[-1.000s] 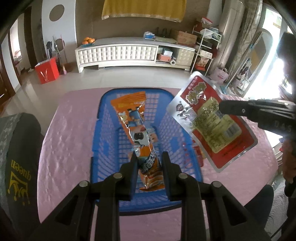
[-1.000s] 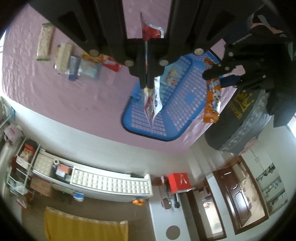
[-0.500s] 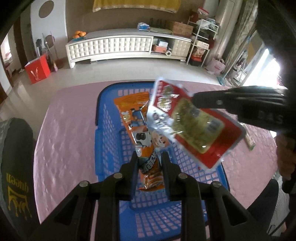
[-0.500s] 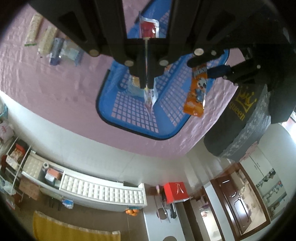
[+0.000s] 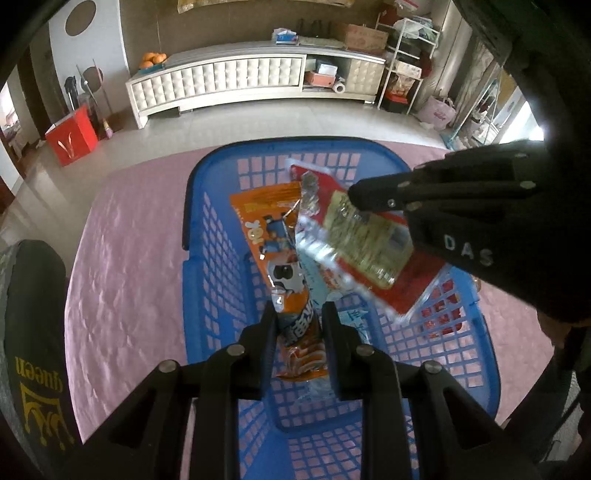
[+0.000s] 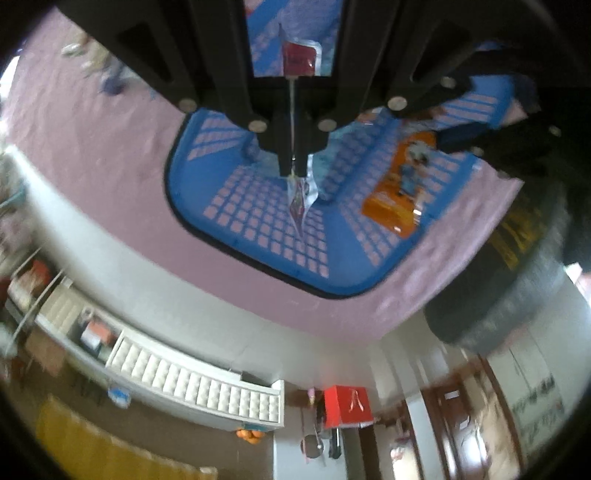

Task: Organize snacks
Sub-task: 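Carry both snacks over the blue basket and open both grippers to drop them, then withdraw both grippers from the basket back toward the remaining snacks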

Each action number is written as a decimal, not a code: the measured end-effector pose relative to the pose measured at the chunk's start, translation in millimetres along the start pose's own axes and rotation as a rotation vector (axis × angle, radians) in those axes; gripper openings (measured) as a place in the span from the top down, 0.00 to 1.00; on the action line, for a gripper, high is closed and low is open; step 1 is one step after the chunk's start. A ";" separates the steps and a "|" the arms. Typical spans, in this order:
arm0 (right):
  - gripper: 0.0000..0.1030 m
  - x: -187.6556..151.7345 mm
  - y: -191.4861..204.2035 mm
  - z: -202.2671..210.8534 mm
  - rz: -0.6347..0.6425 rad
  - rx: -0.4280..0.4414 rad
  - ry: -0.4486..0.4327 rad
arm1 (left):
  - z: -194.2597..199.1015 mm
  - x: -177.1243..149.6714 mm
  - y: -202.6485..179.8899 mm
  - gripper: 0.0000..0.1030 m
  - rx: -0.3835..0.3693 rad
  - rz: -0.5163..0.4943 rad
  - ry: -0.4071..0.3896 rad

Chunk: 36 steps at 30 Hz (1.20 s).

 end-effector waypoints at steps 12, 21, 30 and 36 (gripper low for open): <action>0.20 -3.0 -11.3 23.5 -0.010 -0.050 -0.049 | 0.0 1.3 -3.7 0.79 -0.010 0.005 0.007; 0.19 -15.8 -24.1 29.7 -0.047 -0.079 -0.021 | 3.1 1.0 0.5 0.62 0.000 0.039 0.004; 0.13 -29.6 -14.3 44.3 -0.084 -0.026 -0.026 | 29.9 -0.9 4.2 0.50 0.036 0.037 -0.035; 0.11 -43.2 -6.6 64.7 -0.093 -0.004 -0.048 | 57.0 0.2 1.1 0.42 0.051 0.036 -0.077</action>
Point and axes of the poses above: each gripper's, at about its wrist camera, not at the fingertips, and z roughly against the way its jaws point, y to its left, x to its top, the point moved 10 cm from there along -z, roughly the way its jaws point, and after that the axes turned 13 degrees about x, right-handed, at the moved point
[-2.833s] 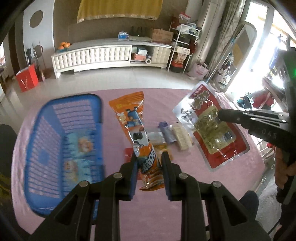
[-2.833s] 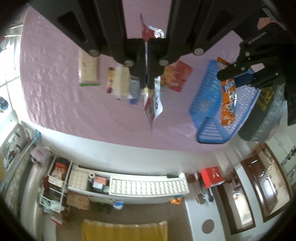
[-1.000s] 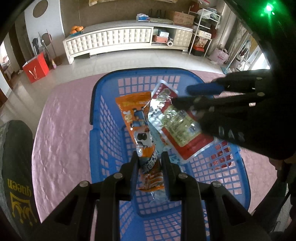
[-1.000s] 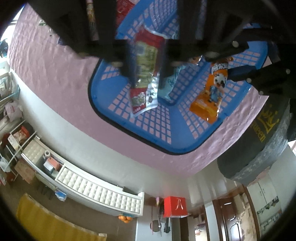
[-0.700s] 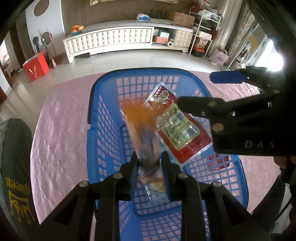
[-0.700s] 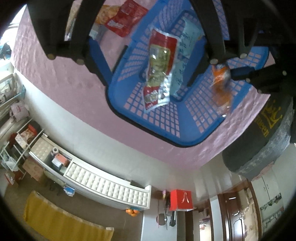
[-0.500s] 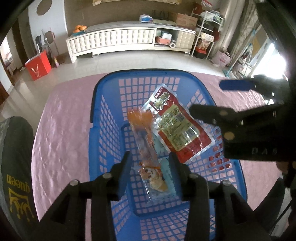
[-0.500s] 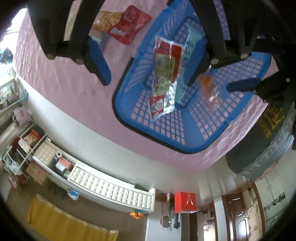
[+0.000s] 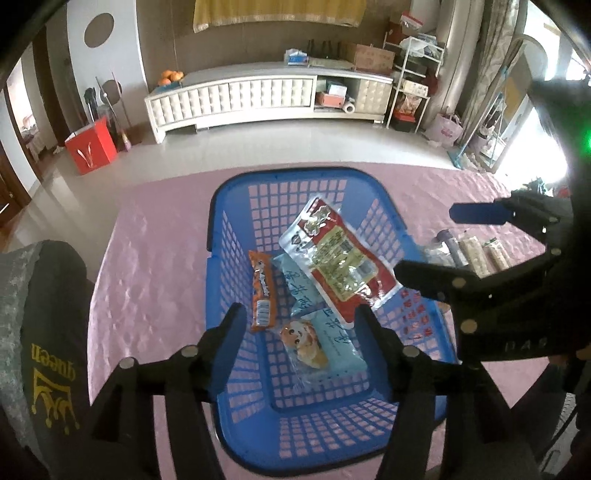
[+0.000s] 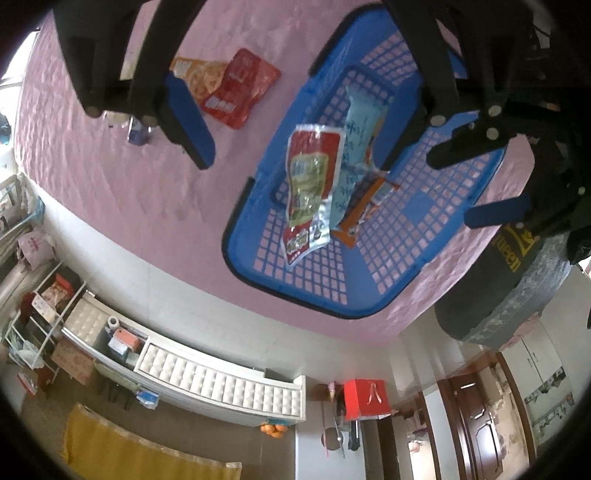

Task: Organize snacks
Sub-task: 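Withdraw both grippers from the basket back toward the remaining snacks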

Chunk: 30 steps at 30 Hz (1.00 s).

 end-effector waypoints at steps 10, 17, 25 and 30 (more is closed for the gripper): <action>0.05 -22.6 -11.4 56.1 -0.036 -0.012 -0.107 | 38.0 4.4 -27.3 0.37 -0.003 -0.008 -0.057; 0.03 -40.8 -36.4 93.5 -0.071 -0.039 -0.160 | 59.8 10.4 -73.8 0.37 -0.024 -0.054 -0.092; 0.00 -76.0 -84.1 132.6 -0.156 -0.073 -0.209 | 72.4 17.4 -144.3 0.29 -0.076 -0.101 -0.128; 0.00 -99.4 -115.8 152.2 -0.210 -0.101 -0.225 | 73.3 20.6 -181.3 0.27 -0.104 -0.114 -0.128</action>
Point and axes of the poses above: each gripper's, at about its wrist camera, not at the fingertips, and z roughly against the way its jaws point, y to its left, x to its top, the point moved 10 cm from there along -z, roughly the way its jaws point, and after that the axes turned 13 degrees about x, right-handed, at the moved point
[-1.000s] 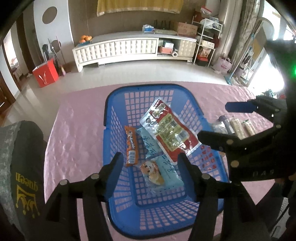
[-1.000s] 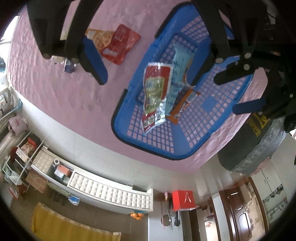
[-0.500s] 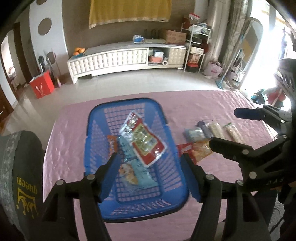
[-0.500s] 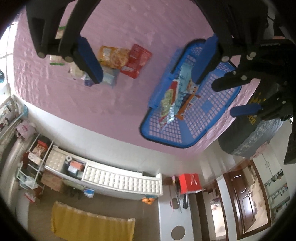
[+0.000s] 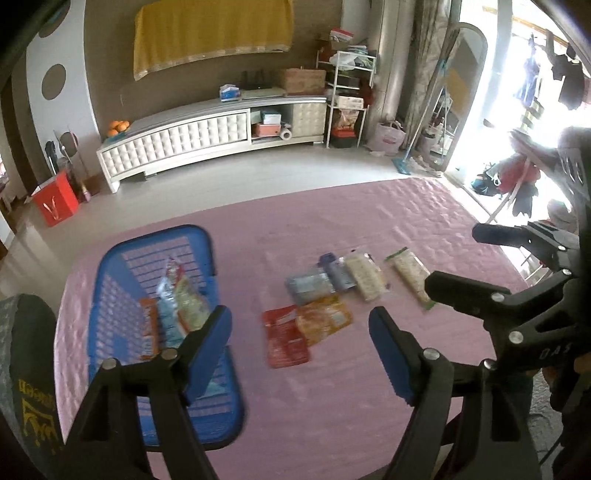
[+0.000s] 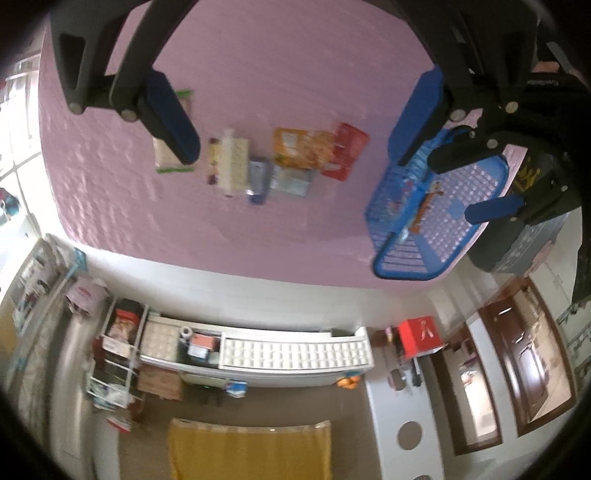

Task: Organize snacks
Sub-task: 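Withdraw both grippers from the basket back toward the remaining snacks, then grasp the green-ended cracker pack with the right gripper while the left gripper grasps the white-strip cracker pack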

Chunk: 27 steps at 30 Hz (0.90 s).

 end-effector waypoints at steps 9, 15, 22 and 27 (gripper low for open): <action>0.00 -20.5 -51.6 17.2 -0.069 -0.052 -0.021 | -15.9 1.7 -49.4 0.27 -0.040 -0.033 0.014; 0.00 -36.2 -84.9 8.2 -0.120 -0.066 0.006 | -38.0 -1.6 -64.8 0.13 -0.007 -0.051 0.032; 0.00 -55.4 -117.0 -9.1 -0.139 -0.047 0.042 | -66.1 -10.4 -83.5 0.00 -0.006 -0.072 0.076; 0.00 -61.1 -138.4 -23.1 -0.132 -0.069 0.049 | -94.7 -17.2 -95.2 0.00 0.012 -0.074 0.125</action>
Point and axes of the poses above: each gripper's, at about its wrist camera, not at the fingertips, and z roughly against the way its jaws point, y to its left, x to its top, the point moved 10 cm from there along -z, roughly the way its jaws point, and after that the axes turned 13 degrees about x, right-handed, at the moved point
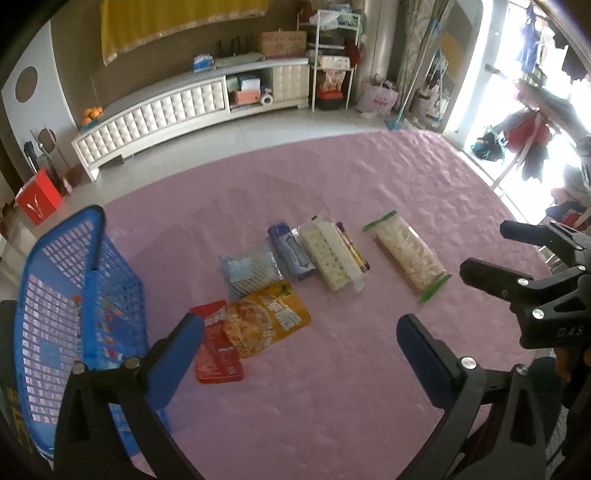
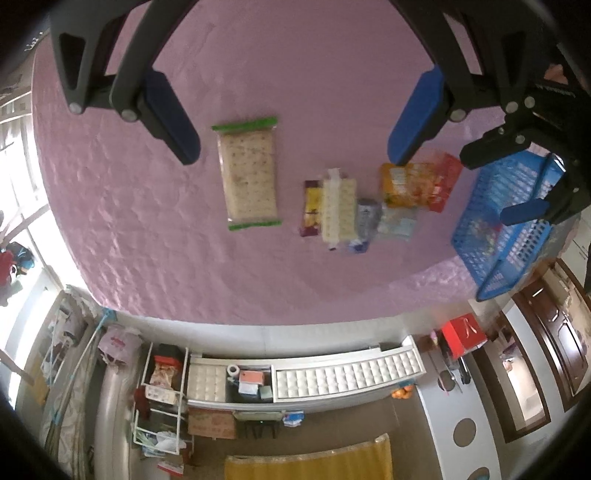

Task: Organize snacks
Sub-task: 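Grasp the green-ended cracker pack with the right gripper while the left gripper grasps the white-strip cracker pack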

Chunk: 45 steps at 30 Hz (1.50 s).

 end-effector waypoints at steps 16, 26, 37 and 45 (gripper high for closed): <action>0.00 -13.2 -62.3 -87.2 -0.039 0.002 0.155 | -79.8 -3.8 -55.2 0.00 -0.048 -0.017 0.166; 0.18 -22.9 -68.4 -106.0 -0.010 0.026 0.233 | -100.3 1.4 -42.9 0.01 -0.052 0.056 0.206; 0.43 -26.3 -81.4 -87.8 0.026 -0.029 0.196 | -112.5 3.8 -58.9 0.32 -0.034 0.026 0.247; 0.43 -13.0 -91.1 -70.9 -0.062 0.013 0.130 | -126.8 13.4 -67.5 0.39 -0.038 0.101 0.283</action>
Point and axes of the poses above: each gripper's, at about its wrist camera, not at the fingertips, and z roughly against the way its jaws point, y to its left, x to its top, the point moved 10 cm from there along -z, roughly the way its jaws point, and after that the axes turned 13 degrees about x, right-handed, at the moved point
